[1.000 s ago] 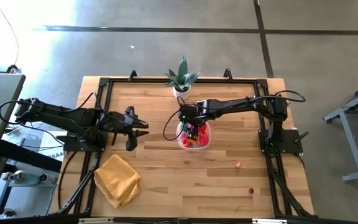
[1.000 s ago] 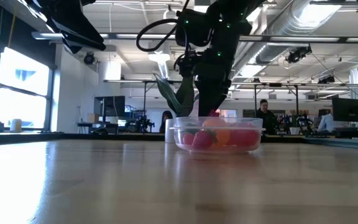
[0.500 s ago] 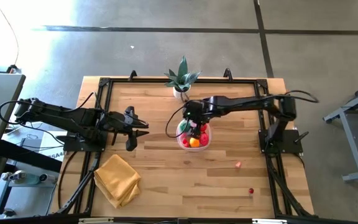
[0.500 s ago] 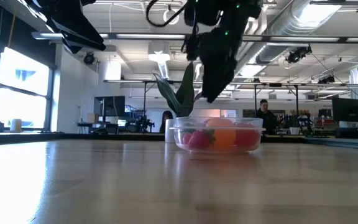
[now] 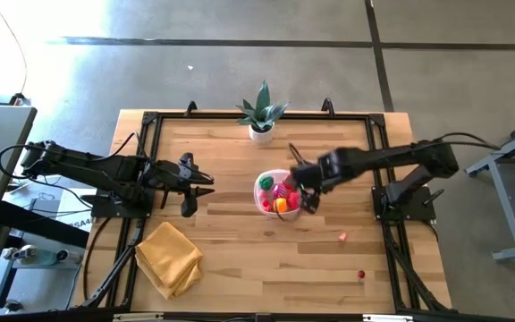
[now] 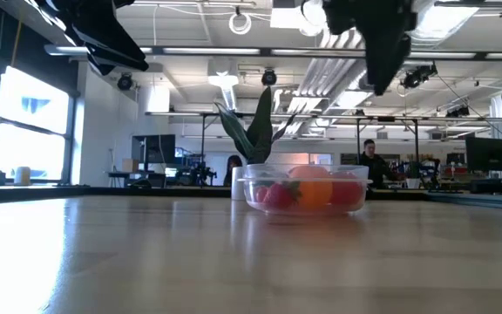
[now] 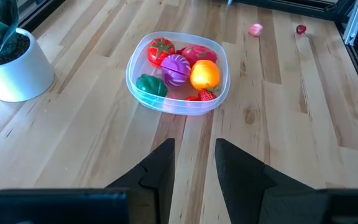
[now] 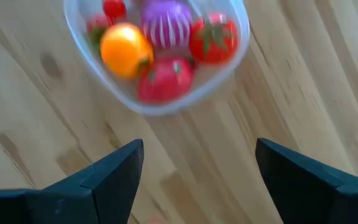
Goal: Pick and placing Produce into tupperware
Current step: Put the peach into the transparent bin
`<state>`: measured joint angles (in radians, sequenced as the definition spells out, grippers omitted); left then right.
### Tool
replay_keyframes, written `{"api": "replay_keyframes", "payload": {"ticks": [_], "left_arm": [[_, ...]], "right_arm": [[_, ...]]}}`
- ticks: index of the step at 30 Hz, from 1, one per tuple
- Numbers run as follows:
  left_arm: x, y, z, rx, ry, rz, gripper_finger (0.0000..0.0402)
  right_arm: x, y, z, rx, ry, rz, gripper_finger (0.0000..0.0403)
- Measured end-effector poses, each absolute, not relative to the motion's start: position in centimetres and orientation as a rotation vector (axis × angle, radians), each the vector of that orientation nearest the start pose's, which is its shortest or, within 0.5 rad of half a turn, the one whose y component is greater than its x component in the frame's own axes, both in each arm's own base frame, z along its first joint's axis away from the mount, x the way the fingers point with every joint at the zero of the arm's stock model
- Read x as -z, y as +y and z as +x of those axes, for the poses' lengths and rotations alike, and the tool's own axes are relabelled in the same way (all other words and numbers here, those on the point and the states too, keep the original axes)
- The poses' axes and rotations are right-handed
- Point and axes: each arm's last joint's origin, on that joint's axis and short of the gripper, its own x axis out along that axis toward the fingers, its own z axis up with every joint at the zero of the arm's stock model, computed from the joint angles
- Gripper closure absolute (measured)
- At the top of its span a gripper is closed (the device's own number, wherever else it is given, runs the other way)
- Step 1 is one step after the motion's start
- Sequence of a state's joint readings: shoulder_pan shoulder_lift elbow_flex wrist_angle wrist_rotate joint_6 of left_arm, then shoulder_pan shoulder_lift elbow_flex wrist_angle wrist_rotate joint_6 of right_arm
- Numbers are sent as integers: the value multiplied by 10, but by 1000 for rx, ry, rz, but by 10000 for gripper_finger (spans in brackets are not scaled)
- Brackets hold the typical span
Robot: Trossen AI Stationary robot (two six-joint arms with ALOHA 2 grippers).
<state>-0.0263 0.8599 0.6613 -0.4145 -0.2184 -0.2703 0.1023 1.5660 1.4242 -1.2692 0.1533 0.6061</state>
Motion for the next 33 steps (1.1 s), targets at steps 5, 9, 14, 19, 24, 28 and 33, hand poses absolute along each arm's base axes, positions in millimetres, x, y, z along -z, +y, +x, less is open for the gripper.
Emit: {"api": "replay_keyframes", "payload": {"ticks": [5, 9, 14, 19, 24, 28, 33], "left_arm": [[-259, 2, 178, -267, 579, -186, 295], [-259, 2, 178, -267, 580, -186, 295], [-259, 2, 178, -267, 579, -186, 295], [-259, 2, 178, -267, 581, -186, 295], [-259, 2, 178, -267, 581, -186, 295], [-259, 2, 178, -267, 581, -186, 295], [-259, 2, 178, -267, 582, -186, 295]], "right_arm": [[-297, 63, 265, 589, 1370, 311, 101], [-295, 90, 248, 710, 1374, 377, 101], [-268, 115, 225, 815, 1388, 454, 101], [-236, 128, 209, 775, 1335, 558, 101], [-208, 133, 193, 745, 1322, 654, 101], [-189, 133, 184, 693, 1318, 705, 101], [-172, 129, 177, 678, 1327, 755, 101]]}}
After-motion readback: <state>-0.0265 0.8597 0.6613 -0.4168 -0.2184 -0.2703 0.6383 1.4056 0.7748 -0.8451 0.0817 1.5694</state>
